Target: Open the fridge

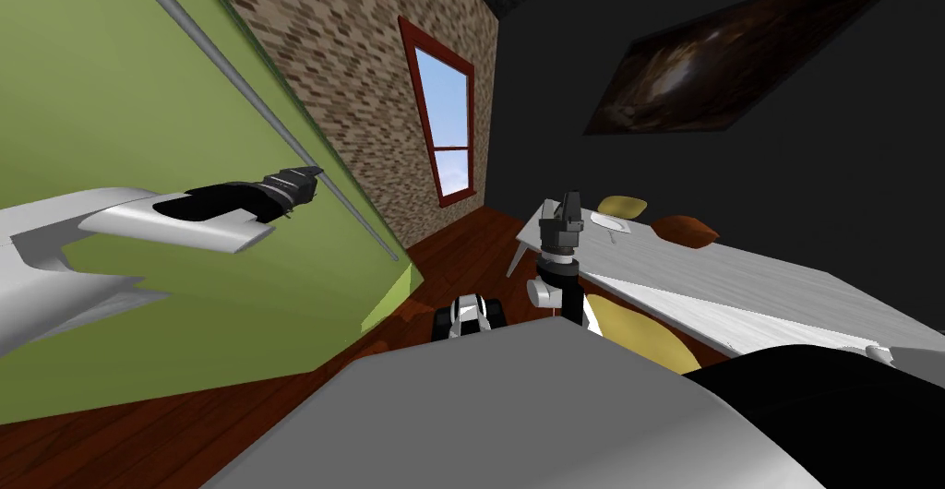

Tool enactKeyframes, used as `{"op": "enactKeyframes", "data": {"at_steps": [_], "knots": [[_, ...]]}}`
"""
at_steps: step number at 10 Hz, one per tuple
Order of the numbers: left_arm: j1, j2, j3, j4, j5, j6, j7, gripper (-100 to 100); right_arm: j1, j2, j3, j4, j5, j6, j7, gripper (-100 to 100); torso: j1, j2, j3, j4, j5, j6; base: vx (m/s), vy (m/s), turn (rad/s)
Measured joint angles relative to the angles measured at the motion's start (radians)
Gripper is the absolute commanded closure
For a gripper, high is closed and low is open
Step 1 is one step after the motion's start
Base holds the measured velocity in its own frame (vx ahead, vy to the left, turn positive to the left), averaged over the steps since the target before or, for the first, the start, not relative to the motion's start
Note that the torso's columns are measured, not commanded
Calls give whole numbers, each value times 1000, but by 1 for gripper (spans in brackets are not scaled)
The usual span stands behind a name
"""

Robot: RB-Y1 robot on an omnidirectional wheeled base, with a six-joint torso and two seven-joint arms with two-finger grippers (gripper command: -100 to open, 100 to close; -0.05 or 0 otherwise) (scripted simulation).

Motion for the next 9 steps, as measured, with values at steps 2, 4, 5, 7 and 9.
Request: {"op": "enactKeyframes", "data": {"at_steps": [2,4,5,7,9], "knots": [[-27,35,-1,22,7,40,9,-100,0,0,0,0,0,0,0,0,-3,-1,-1,0,-1,0,34,-69,-33],[-27,37,1,21,7,46,11,100,0,0,0,0,0,0,0,0,4,2,1,1,1,0,3,-8,11],[-25,36,-1,23,7,48,11,100,0,0,0,0,0,0,0,0,1,2,1,2,-1,2,-93,44,38],[-54,43,-30,-12,14,43,13,100,0,0,0,0,0,0,0,0,-2,10,6,3,0,4,-203,69,-1],[-27,51,-21,-67,24,36,24,100,0,0,0,0,0,0,0,0,-1,6,4,4,-1,-1,-213,79,16]]}}
